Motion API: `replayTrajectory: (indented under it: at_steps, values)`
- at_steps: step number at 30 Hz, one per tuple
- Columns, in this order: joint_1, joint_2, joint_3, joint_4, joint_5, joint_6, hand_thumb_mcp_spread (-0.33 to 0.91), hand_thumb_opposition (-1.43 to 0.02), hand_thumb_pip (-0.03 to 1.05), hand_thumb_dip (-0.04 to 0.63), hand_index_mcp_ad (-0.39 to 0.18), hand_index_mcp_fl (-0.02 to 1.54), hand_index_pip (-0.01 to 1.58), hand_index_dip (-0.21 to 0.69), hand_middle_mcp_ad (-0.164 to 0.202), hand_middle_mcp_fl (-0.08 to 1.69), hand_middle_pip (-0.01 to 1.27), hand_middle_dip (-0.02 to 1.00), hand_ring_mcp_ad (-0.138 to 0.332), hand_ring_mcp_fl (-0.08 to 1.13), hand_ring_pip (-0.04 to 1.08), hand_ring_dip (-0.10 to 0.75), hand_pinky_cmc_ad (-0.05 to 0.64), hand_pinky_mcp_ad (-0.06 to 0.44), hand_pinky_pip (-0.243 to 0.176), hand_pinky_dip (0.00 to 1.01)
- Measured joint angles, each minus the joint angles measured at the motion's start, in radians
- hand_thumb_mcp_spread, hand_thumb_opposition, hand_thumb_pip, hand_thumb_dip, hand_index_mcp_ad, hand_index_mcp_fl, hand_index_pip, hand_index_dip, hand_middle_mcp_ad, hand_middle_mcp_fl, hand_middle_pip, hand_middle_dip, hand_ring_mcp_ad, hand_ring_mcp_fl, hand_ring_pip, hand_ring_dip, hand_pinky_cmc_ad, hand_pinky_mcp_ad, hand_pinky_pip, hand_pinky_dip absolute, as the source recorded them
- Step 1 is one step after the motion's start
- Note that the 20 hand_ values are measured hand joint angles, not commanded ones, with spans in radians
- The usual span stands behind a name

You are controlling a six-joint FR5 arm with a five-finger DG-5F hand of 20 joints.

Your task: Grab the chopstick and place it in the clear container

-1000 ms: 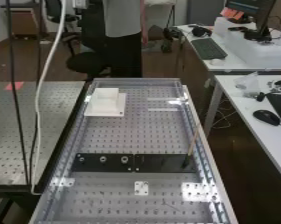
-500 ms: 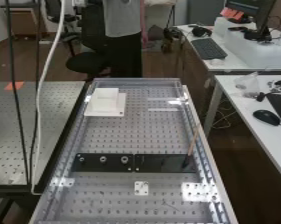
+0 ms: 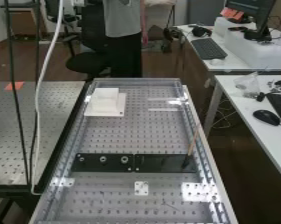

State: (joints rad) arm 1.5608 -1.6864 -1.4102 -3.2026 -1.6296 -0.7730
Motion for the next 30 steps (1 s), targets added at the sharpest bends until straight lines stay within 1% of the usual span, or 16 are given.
replayTrajectory:
  at_steps: [1, 2, 3, 5, 8, 10, 17, 20, 23, 25, 26, 27, 28, 30]
  values:
    - [0.0, 0.0, 0.0, 0.0, 0.0, 0.0, 0.34, -0.65, 0.21, 0.068, -0.131, 0.38, 0.07, 0.239, 0.093, 0.14, 0.11, 0.16, 0.124, 0.05, 0.11, 0.089, 0.412, 0.344, 0.035, 0.13]
    - [0.0, 0.0, 0.0, 0.0, 0.001, 0.0, 0.34, -0.65, 0.21, 0.068, -0.138, 0.38, 0.07, 0.239, 0.093, 0.14, 0.11, 0.16, 0.124, 0.05, 0.11, 0.089, 0.426, 0.347, 0.035, 0.14]
    - [-0.001, 0.0, 0.0, 0.0, 0.001, 0.0, 0.34, -0.65, 0.21, 0.068, -0.127, 0.38, 0.07, 0.239, 0.098, 0.14, 0.11, 0.16, 0.126, 0.05, 0.12, 0.093, 0.429, 0.354, 0.035, 0.14]
    - [-0.002, 0.0, 0.001, 0.001, -0.01, 0.001, 0.34, -0.65, 0.21, 0.068, -0.126, 0.38, 0.07, 0.239, 0.103, 0.14, 0.11, 0.16, 0.131, 0.05, 0.12, 0.094, 0.429, 0.361, 0.035, 0.14]
    - [-0.003, -0.001, 0.002, 0.002, -0.029, 0.002, 0.34, -0.65, 0.21, 0.068, -0.138, 0.38, 0.06, 0.237, 0.094, 0.14, 0.11, 0.16, 0.124, 0.05, 0.12, 0.091, 0.429, 0.361, 0.035, 0.14]
    - [-0.002, -0.001, 0.003, 0.003, -0.027, 0.001, 0.34, -0.65, 0.21, 0.068, -0.126, 0.38, 0.06, 0.239, 0.098, 0.13, 0.11, 0.16, 0.122, 0.05, 0.12, 0.094, 0.429, 0.361, 0.035, 0.14]
    - [0.001, -0.003, 0.005, 0.008, -0.009, 0.001, 0.34, -0.65, 0.21, 0.068, -0.129, 0.38, 0.07, 0.251, 0.094, 0.13, 0.11, 0.16, 0.12, 0.05, 0.12, 0.094, 0.429, 0.36, 0.035, 0.14]
    - [-0.001, -0.004, 0.001, 0.015, -0.009, 0.009, 0.34, -0.65, 0.2, 0.068, -0.126, 0.39, 0.07, 0.251, 0.105, 0.13, 0.11, 0.16, 0.131, 0.05, 0.12, 0.094, 0.429, 0.363, 0.035, 0.14]
    - [-0.003, -0.003, -0.016, 0.039, -0.018, 0.029, 0.34, -0.65, 0.2, 0.068, -0.136, 0.39, 0.07, 0.251, 0.099, 0.15, 0.11, 0.16, 0.124, 0.05, 0.12, 0.094, 0.429, 0.363, 0.035, 0.14]
    - [-0.003, -0.001, -0.031, 0.061, -0.014, 0.048, 0.34, -0.65, 0.2, 0.068, -0.126, 0.39, 0.07, 0.251, 0.103, 0.2, 0.11, 0.16, 0.131, 0.05, 0.12, 0.094, 0.429, 0.36, 0.035, 0.14]
    - [-0.003, 0.0, -0.042, 0.078, -0.008, 0.064, 0.34, -0.65, 0.2, 0.068, -0.138, 0.39, 0.07, 0.251, 0.094, 0.2, 0.11, 0.16, 0.124, 0.05, 0.12, 0.094, 0.429, 0.363, 0.035, 0.14]
    - [-0.003, 0.0, -0.056, 0.097, 0.006, 0.088, 0.34, -0.66, 0.2, 0.066, -0.136, 0.39, 0.07, 0.253, 0.099, 0.2, 0.11, 0.16, 0.126, 0.05, 0.12, 0.089, 0.428, 0.36, 0.035, 0.14]
    - [-0.002, 0.0, -0.063, 0.106, 0.012, 0.098, 0.34, -0.66, 0.21, 0.07, -0.126, 0.39, 0.07, 0.253, 0.103, 0.2, 0.11, 0.16, 0.131, 0.05, 0.12, 0.094, 0.428, 0.36, 0.037, 0.14]
    - [-0.001, -0.001, -0.097, 0.15, 0.038, 0.153, 0.35, -0.66, 0.22, 0.072, -0.127, 0.39, 0.07, 0.258, 0.105, 0.2, 0.12, 0.17, 0.133, 0.05, 0.12, 0.094, 0.431, 0.36, 0.037, 0.14]
